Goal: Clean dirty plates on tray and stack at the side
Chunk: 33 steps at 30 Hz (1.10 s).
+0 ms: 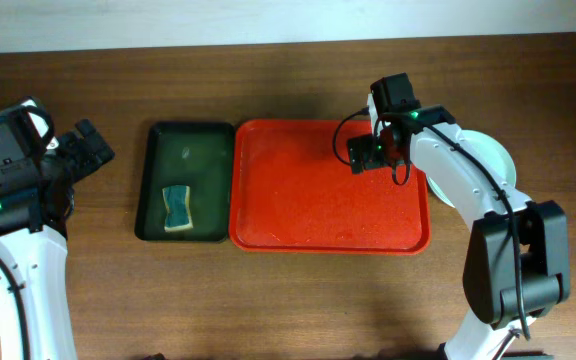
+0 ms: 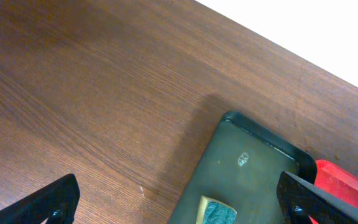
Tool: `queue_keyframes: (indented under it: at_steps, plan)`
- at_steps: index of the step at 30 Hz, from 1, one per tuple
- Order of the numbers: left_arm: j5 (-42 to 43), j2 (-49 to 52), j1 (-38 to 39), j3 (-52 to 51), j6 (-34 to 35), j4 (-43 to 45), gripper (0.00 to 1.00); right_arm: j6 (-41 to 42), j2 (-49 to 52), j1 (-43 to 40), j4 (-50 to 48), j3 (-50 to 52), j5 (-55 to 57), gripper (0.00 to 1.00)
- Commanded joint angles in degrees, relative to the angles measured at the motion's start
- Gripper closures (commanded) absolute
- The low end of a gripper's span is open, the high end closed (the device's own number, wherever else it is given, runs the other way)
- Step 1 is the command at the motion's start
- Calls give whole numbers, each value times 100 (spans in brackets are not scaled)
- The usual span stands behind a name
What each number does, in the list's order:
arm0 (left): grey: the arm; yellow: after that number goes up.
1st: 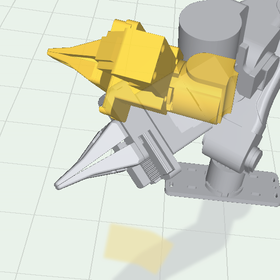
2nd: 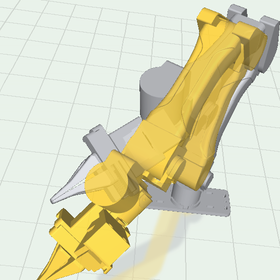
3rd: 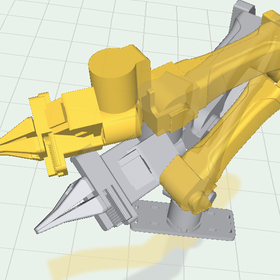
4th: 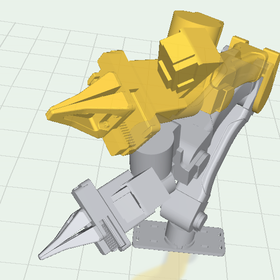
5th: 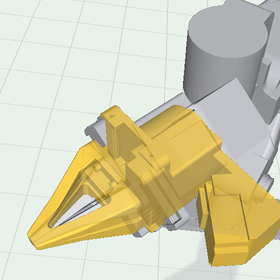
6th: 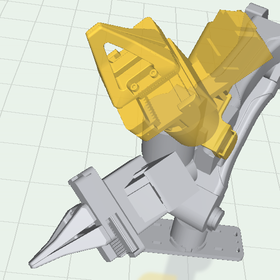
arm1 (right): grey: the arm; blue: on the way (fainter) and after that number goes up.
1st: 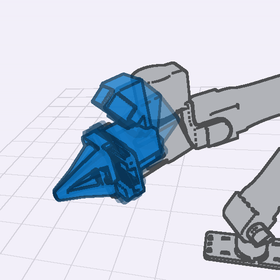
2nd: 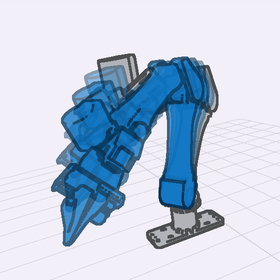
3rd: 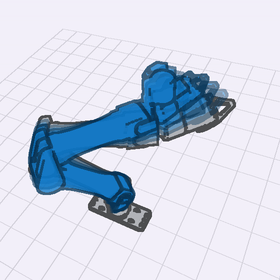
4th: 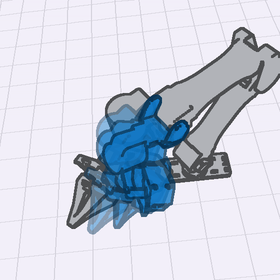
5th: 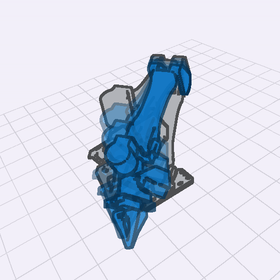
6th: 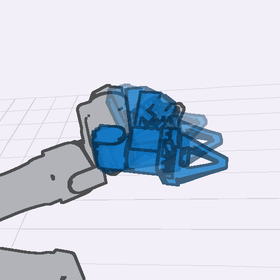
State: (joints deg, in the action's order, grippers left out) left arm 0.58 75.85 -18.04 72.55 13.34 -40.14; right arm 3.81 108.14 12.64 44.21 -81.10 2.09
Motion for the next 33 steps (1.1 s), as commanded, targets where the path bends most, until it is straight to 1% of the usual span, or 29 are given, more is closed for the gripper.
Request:
queue_keyframes:
  at_steps: [1,6,9,12,15,25,30,33]
  plan:
    - [-42,15,-24,26,76,-9,1,-42,-94,9,-15,33,7,2]
    - [-42,15,-24,26,76,-9,1,-42,-66,9,-15,33,7,1]
    - [-42,15,-24,26,76,-9,1,-42,-249,9,-13,33,7,1]
    - [-42,15,-24,26,76,-9,1,-42,-638,11,-13,33,7,1]
    - [-42,15,-24,26,76,-11,0,-42,-1364,9,-13,33,7,1]
    - [-42,15,-24,26,76,-48,1,-44,-4258,9,-7,33,28,1]
    - [-42,15,-24,26,76,-114,0,-48,-5200,9,-13,33,42,1]
    - [-42,15,-24,26,76,-114,1,-46,-5871,4,-9,35,407,1]
